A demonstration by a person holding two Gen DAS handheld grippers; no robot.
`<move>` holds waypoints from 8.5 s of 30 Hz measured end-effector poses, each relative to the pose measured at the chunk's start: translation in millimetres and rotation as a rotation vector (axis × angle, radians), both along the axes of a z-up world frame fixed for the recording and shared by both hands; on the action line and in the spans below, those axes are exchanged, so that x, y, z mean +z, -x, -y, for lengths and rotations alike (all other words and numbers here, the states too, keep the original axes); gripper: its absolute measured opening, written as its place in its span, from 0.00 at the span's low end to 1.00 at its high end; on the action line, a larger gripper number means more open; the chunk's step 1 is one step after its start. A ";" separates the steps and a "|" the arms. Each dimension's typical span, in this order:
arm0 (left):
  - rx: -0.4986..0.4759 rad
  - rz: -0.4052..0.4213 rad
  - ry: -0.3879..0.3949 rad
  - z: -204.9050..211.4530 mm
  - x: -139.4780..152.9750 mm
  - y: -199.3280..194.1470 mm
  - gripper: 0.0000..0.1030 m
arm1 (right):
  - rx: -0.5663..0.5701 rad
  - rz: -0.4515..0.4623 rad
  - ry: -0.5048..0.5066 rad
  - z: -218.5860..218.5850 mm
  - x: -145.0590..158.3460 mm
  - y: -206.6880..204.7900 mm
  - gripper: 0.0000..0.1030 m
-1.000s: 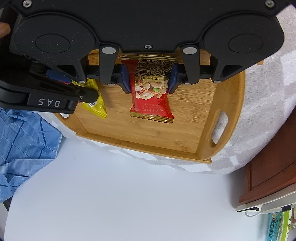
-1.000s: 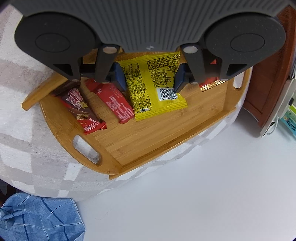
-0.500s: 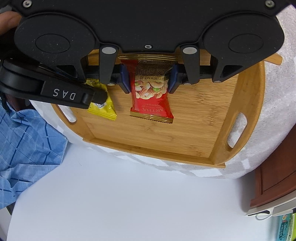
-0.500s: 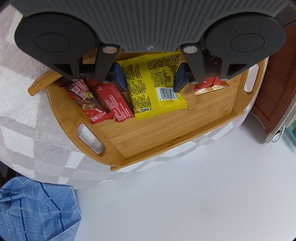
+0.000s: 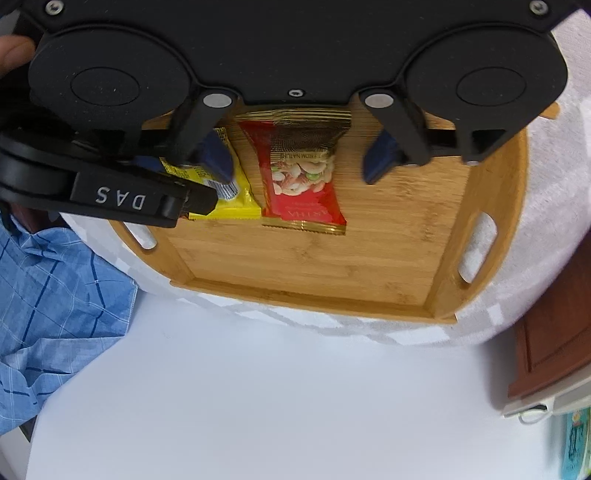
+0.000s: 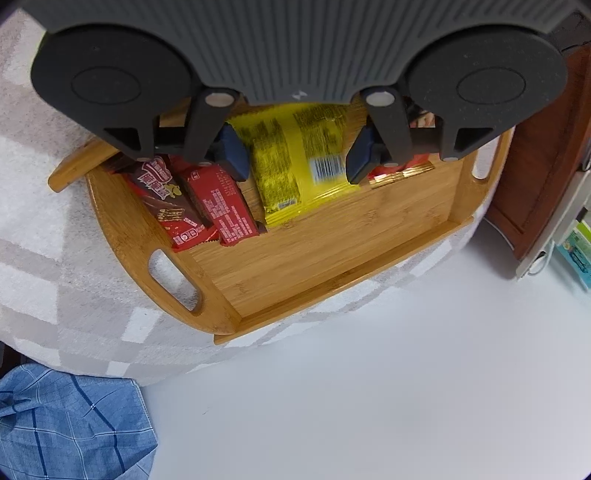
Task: Organize snacks
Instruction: 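Lower both bags onto the tray and open both tools, then grasp the peanut pack with the left tool while the right tool grasps a clear pink packet, then lift the peanut pack and pink packet toward the tray with both tools, then lower both packs into the tray and open both tools, then move both open tools back over the snacks on the bed, then grasp the green wasabi pea bag with the left tool while the right tool grasps a pink-wrapped pastry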
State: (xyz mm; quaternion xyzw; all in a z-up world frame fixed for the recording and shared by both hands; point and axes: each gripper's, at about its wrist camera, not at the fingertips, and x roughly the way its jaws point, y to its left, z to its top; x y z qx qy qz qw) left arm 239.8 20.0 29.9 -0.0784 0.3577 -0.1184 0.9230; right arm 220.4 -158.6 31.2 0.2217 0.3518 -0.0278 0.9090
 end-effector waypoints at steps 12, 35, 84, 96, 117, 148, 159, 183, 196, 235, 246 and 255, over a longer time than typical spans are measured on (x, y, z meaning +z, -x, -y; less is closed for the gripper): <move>-0.016 0.058 0.000 -5.7 30.4 41.1 0.91 | 0.055 0.081 0.051 10.8 24.7 30.0 0.79; -0.009 0.142 -0.033 4.2 40.4 168.4 0.97 | 0.210 0.192 0.231 66.5 15.8 146.9 0.87; -0.130 0.029 -0.200 39.5 -10.2 197.5 0.59 | 0.317 0.092 0.181 51.6 -19.9 158.4 0.55; -0.077 0.048 -0.176 41.2 -9.0 217.3 0.42 | 0.308 0.106 0.267 41.4 -18.7 164.1 0.39; 0.046 0.108 -0.110 12.7 31.7 192.8 0.41 | 0.214 0.202 0.215 61.2 -4.6 189.0 0.38; 0.138 0.098 -0.063 -48.8 41.3 42.6 0.41 | 0.235 0.226 0.031 14.3 51.4 72.1 0.38; 0.165 0.027 -0.110 -44.1 8.9 -0.8 0.41 | 0.108 0.122 0.064 69.3 29.5 -17.9 0.38; 0.134 0.059 -0.171 -27.4 9.3 -8.0 0.67 | 0.127 0.068 0.153 68.3 -8.9 -57.9 0.59; 0.084 0.117 -0.133 -26.8 48.6 71.1 0.94 | 0.220 0.203 0.164 76.7 37.8 46.7 0.78; 0.042 0.024 -0.231 -7.2 -12.5 185.7 0.43 | 0.294 0.200 0.220 17.8 -35.7 210.2 0.81; 0.079 0.021 -0.219 -5.0 -14.9 185.7 0.43 | 0.311 0.183 0.239 8.1 -39.1 208.3 0.72; 0.099 0.024 -0.207 -4.1 -17.0 185.5 0.44 | 0.321 0.193 0.278 1.4 -40.1 209.1 0.72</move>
